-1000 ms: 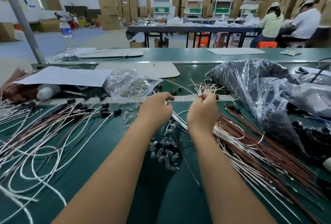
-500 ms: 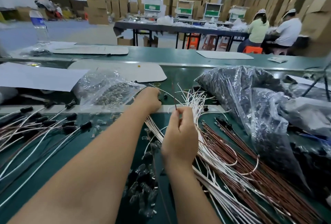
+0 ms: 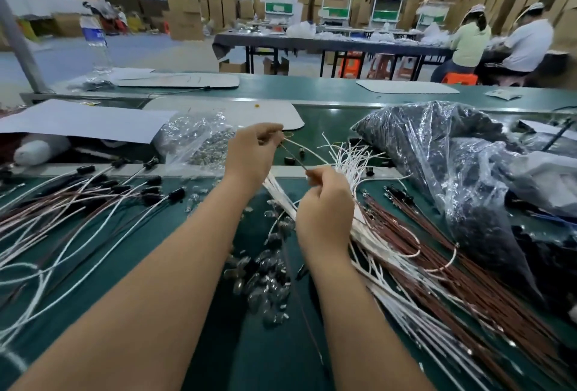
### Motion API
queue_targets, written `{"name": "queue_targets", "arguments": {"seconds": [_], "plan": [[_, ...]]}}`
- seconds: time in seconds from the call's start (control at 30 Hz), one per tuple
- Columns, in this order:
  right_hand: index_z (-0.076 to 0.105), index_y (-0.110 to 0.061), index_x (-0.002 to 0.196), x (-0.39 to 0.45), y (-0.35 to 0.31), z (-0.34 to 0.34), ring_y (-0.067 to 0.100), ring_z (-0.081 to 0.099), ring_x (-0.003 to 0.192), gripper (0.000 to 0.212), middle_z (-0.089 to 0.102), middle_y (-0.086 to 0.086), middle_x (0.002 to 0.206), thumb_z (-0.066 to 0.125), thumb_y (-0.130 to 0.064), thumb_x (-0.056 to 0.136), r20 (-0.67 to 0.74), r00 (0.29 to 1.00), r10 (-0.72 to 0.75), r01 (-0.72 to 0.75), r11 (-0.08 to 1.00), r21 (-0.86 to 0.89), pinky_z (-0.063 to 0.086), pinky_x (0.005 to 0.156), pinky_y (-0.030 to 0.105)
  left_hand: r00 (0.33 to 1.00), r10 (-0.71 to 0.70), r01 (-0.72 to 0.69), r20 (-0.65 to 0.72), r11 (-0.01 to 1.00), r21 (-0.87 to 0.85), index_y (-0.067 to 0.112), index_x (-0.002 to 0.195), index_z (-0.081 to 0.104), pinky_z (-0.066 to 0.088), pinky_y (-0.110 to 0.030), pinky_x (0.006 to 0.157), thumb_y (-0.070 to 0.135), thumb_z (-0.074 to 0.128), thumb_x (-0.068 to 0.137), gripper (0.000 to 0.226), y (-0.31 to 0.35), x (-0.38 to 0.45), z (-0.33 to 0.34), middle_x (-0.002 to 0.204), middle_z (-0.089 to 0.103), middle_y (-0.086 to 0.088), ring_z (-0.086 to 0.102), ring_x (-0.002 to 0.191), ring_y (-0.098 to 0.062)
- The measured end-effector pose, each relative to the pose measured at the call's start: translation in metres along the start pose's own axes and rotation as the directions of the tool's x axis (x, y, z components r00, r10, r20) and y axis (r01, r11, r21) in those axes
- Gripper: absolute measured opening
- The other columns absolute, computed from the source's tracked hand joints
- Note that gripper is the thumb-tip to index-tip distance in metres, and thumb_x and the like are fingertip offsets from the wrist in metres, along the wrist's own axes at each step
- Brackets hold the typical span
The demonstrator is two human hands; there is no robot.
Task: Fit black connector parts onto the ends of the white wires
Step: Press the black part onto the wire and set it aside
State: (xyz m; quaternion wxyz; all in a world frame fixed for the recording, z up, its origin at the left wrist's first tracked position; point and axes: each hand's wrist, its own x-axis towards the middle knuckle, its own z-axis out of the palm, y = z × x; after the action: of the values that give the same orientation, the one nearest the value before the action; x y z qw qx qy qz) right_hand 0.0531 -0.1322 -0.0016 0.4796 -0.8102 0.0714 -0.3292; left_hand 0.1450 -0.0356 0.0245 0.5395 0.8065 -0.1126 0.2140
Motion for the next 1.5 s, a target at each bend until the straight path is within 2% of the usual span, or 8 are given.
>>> {"name": "queue_targets", "arguments": {"seconds": [0.13,0.27,0.33,0.57,0.77,1.07,1.3,1.5], "plan": [[0.066,-0.026,0.112,-0.012,-0.006,0.000,0.015,0.055,0.079,0.028,0.059,-0.001,0.099,0.049,-0.011,0.096,0.033,0.998,-0.054,0.054,0.999,-0.003,0.039,0.059,0.022,0.999,0.022,-0.027,-0.037,0.992,-0.124,0.005,0.110,0.070,0.055,-0.024,0.083,0.014,0.069,0.087,0.026,0.016,-0.039,-0.040,0.099,0.073,-0.007,0.069,0.087,-0.016],[0.070,-0.021,0.107,-0.030,-0.018,0.003,0.015,0.056,0.079,0.024,0.068,0.002,0.101,0.053,-0.010,0.095,0.115,0.993,0.013,-0.029,0.989,0.143,0.042,0.067,0.026,0.993,-0.038,0.005,-0.109,0.959,-0.284,0.019,0.106,0.070,0.056,-0.022,0.071,0.010,0.064,0.090,0.019,0.018,-0.074,-0.064,0.088,0.071,0.002,0.064,0.072,-0.010],[0.072,-0.015,0.101,-0.034,-0.019,0.003,0.016,0.058,0.086,0.025,0.068,0.003,0.102,0.052,-0.004,0.091,0.127,0.991,0.053,-0.068,0.990,0.124,0.044,0.073,0.025,0.982,-0.144,0.069,-0.122,0.877,-0.475,0.024,0.099,0.071,0.053,-0.018,0.064,0.008,0.060,0.092,0.021,0.016,-0.087,-0.064,0.086,0.070,0.002,0.060,0.066,-0.008],[0.073,-0.024,0.095,-0.040,-0.017,-0.003,0.009,0.047,0.064,0.034,0.065,-0.001,0.090,0.048,-0.002,0.088,0.183,0.983,0.033,-0.075,0.971,0.229,0.036,0.060,0.026,0.885,-0.463,0.209,-0.049,0.490,-0.846,0.008,0.084,0.066,0.055,-0.018,0.063,0.007,0.059,0.091,0.010,0.008,-0.103,-0.059,0.068,0.070,0.001,0.065,0.064,-0.011],[0.073,-0.033,0.092,-0.038,-0.019,-0.001,0.005,0.045,0.062,0.017,0.056,-0.003,0.082,0.066,-0.018,0.088,0.135,0.983,-0.125,0.102,0.981,0.165,0.040,0.060,0.013,0.847,-0.525,0.246,0.087,0.242,-0.939,0.005,0.088,0.068,0.057,-0.020,0.060,0.004,0.056,0.091,0.012,0.008,-0.099,-0.064,0.074,0.071,-0.005,0.069,0.065,-0.016],[0.074,-0.029,0.091,-0.039,-0.022,-0.003,0.005,0.044,0.065,0.014,0.045,-0.012,0.072,0.067,-0.018,0.087,0.053,0.972,-0.231,0.224,0.969,0.107,0.037,0.056,0.011,0.880,-0.473,0.263,0.048,0.400,-0.878,0.007,0.084,0.065,0.056,-0.020,0.061,0.009,0.068,0.082,0.004,0.009,-0.101,-0.065,0.073,0.072,-0.004,0.070,0.068,-0.014],[0.074,-0.027,0.097,-0.040,-0.021,-0.001,0.006,0.042,0.066,0.012,0.041,-0.013,0.073,0.066,-0.021,0.089,0.079,0.958,-0.276,0.275,0.961,0.028,0.033,0.055,0.012,0.920,-0.388,0.241,0.059,0.441,-0.865,0.006,0.085,0.063,0.056,-0.019,0.063,0.000,0.060,0.089,0.008,0.014,-0.104,-0.056,0.072,0.069,-0.005,0.069,0.066,-0.013],[0.073,-0.017,0.104,-0.035,-0.018,0.000,0.011,0.054,0.079,0.021,0.057,-0.004,0.087,0.056,-0.010,0.094,0.093,0.966,-0.243,0.235,0.968,0.086,0.042,0.067,0.019,0.936,-0.328,0.286,0.127,0.501,-0.817,0.003,0.086,0.070,0.056,-0.019,0.070,-0.009,0.054,0.090,0.020,0.013,-0.105,-0.057,0.080,0.073,-0.010,0.072,0.079,-0.019]]}}
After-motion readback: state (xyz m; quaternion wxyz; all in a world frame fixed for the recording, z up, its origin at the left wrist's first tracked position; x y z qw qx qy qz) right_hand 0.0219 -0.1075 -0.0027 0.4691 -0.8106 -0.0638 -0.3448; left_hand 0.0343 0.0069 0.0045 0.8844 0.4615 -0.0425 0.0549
